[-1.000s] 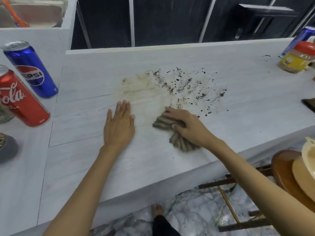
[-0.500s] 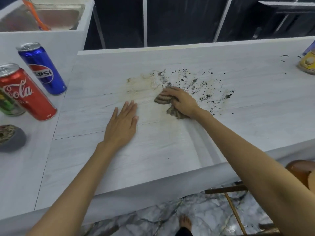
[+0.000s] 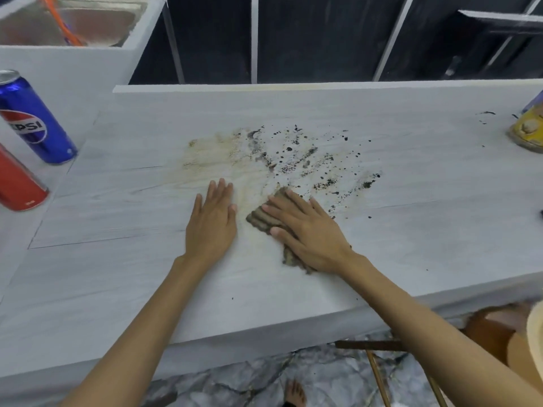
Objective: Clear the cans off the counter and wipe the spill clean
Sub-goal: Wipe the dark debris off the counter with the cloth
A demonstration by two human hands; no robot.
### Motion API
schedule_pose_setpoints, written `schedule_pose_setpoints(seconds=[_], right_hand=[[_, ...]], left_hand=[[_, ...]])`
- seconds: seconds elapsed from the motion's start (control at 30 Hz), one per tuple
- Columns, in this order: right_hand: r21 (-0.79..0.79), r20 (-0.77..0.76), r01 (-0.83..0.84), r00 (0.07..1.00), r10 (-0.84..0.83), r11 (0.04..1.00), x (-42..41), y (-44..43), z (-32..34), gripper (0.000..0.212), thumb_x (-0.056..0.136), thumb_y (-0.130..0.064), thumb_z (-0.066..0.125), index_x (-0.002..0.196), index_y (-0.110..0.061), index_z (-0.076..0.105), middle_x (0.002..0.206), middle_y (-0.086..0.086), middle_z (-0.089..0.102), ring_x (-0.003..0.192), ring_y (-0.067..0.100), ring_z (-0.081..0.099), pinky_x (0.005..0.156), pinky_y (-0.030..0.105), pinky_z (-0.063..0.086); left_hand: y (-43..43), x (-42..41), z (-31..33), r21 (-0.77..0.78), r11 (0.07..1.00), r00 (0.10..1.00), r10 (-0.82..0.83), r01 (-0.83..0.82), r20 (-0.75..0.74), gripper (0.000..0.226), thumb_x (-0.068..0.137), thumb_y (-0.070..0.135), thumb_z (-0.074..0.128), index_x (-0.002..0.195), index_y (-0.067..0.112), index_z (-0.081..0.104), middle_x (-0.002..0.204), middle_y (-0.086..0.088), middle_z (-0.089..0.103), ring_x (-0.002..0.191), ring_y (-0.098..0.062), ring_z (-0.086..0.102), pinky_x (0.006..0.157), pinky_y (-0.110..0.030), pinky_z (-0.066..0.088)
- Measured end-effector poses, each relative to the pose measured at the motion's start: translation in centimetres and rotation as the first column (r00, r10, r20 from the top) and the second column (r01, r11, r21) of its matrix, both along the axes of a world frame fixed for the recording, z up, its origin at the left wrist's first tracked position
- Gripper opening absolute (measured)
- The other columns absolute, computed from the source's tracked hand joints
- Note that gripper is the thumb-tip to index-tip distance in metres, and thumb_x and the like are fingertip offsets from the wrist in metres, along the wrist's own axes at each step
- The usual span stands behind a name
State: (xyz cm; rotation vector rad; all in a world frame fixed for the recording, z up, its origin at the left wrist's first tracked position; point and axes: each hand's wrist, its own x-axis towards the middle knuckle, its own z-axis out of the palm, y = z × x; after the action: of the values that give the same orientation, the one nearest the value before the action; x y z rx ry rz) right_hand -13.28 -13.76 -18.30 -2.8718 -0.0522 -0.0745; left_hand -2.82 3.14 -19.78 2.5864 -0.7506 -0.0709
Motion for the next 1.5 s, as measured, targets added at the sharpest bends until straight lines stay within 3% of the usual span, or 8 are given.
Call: schedule_pose_setpoints(seconds=[0.3, 0.4, 0.57, 0.73, 1.07, 1.17, 1.33, 1.5], right_hand=[[0.27, -0.008, -0.029, 0.999, 0.032, 0.962, 9.3, -2.4, 0.7, 0.044, 0.094, -0.018, 0.048, 0.138, -0.02, 0.044, 0.148, -0.001, 0.039, 0.141, 0.019, 0.026, 0.116, 0.035, 0.024], [0.621, 0.104, 0.093, 0.974, -0.199, 0.778, 6.9, -3.9, 2.4, 0.036, 0.09, -0.006, 0.053, 0.125, -0.013, 0.058, 0.123, 0.002, 0.063, 0.106, 0.007, 0.058, 0.092, 0.008, 0.043], [0.891, 0.004, 0.238, 0.847, -0.532, 0.386, -1.3, -12.3, 3.8, 0.025, 0.092, -0.016, 0.053, 0.115, -0.023, 0.061, 0.093, -0.004, 0.07, 0.078, 0.014, 0.065, 0.072, 0.025, 0.05], [0.469, -0.003, 0.551, 0.782, -0.623, 0.69, -5.5, -16.3, 0.9, 0.044, 0.093, -0.031, 0.052, 0.136, -0.025, 0.045, 0.148, -0.002, 0.037, 0.139, 0.014, 0.028, 0.106, 0.03, 0.027], [0.221, 0.096, 0.401, 0.898, -0.429, 0.889, 2.4, -7.2, 0.6, 0.051, 0.09, -0.008, 0.041, 0.141, -0.01, 0.035, 0.15, 0.007, 0.032, 0.143, 0.027, 0.016, 0.117, 0.046, 0.02], [0.357, 0.107, 0.38, 0.891, -0.441, 0.853, 3.0, -6.6, 0.7, 0.05, 0.088, -0.002, 0.043, 0.137, -0.01, 0.043, 0.146, 0.007, 0.041, 0.139, 0.024, 0.029, 0.112, 0.032, 0.027], [0.796, 0.007, 0.337, 0.825, -0.565, 0.502, -0.3, -11.9, 2.4, 0.043, 0.089, -0.001, 0.047, 0.129, -0.013, 0.055, 0.133, 0.003, 0.057, 0.108, 0.013, 0.058, 0.103, 0.025, 0.042], [0.321, 0.061, 0.598, 0.761, -0.646, 0.734, -3.3, -17.8, 0.3, 0.047, 0.092, -0.012, 0.041, 0.139, -0.014, 0.04, 0.147, 0.006, 0.036, 0.141, 0.024, 0.023, 0.108, 0.035, 0.029]], left_hand=[[-1.6, 0.0, 0.2, 0.034, 0.997, 0.997, 0.072, -0.071, -0.002, 0.05, 0.1, 0.026, 0.018, 0.148, 0.013, 0.011, 0.158, 0.0, 0.004, 0.145, -0.013, -0.005, 0.119, -0.034, -0.005], [-2.8, 0.2, 0.4, -0.001, 0.998, 0.998, 0.056, -0.056, -0.017, 0.05, 0.1, 0.025, 0.02, 0.148, 0.013, 0.012, 0.158, -0.001, 0.005, 0.146, -0.013, -0.004, 0.118, -0.035, -0.006], [-3.8, 0.3, 0.0, 0.042, 0.999, 0.999, 0.023, -0.024, 0.027, 0.05, 0.1, 0.026, 0.018, 0.148, 0.013, 0.011, 0.158, -0.001, 0.006, 0.145, -0.013, -0.004, 0.118, -0.034, -0.006], [-4.2, 0.2, -0.1, 0.043, 0.999, 0.999, 0.028, -0.03, 0.033, 0.05, 0.1, 0.028, 0.018, 0.148, 0.014, 0.011, 0.158, 0.0, 0.006, 0.145, -0.011, -0.003, 0.119, -0.033, -0.004], [-4.4, 0.4, -0.3, 0.058, 0.997, 0.997, 0.051, -0.053, 0.05, 0.051, 0.1, 0.029, 0.016, 0.148, 0.014, 0.01, 0.158, 0.0, 0.006, 0.145, -0.012, -0.002, 0.119, -0.033, -0.002], [-4.5, 0.6, -0.3, 0.042, 0.997, 0.997, 0.058, -0.06, 0.044, 0.051, 0.1, 0.03, 0.018, 0.148, 0.013, 0.012, 0.158, -0.001, 0.009, 0.145, -0.012, 0.0, 0.119, -0.033, -0.001], [-4.4, 0.5, -0.3, 0.053, 0.998, 0.998, 0.043, -0.046, 0.044, 0.052, 0.1, 0.031, 0.018, 0.148, 0.013, 0.012, 0.157, 0.0, 0.009, 0.145, -0.012, 0.0, 0.119, -0.033, -0.001], [-4.7, 0.3, -0.3, 0.081, 0.996, 0.998, 0.046, -0.05, 0.045, 0.052, 0.099, 0.032, 0.016, 0.148, 0.014, 0.009, 0.158, 0.0, 0.006, 0.145, -0.011, -0.002, 0.119, -0.034, -0.001]])
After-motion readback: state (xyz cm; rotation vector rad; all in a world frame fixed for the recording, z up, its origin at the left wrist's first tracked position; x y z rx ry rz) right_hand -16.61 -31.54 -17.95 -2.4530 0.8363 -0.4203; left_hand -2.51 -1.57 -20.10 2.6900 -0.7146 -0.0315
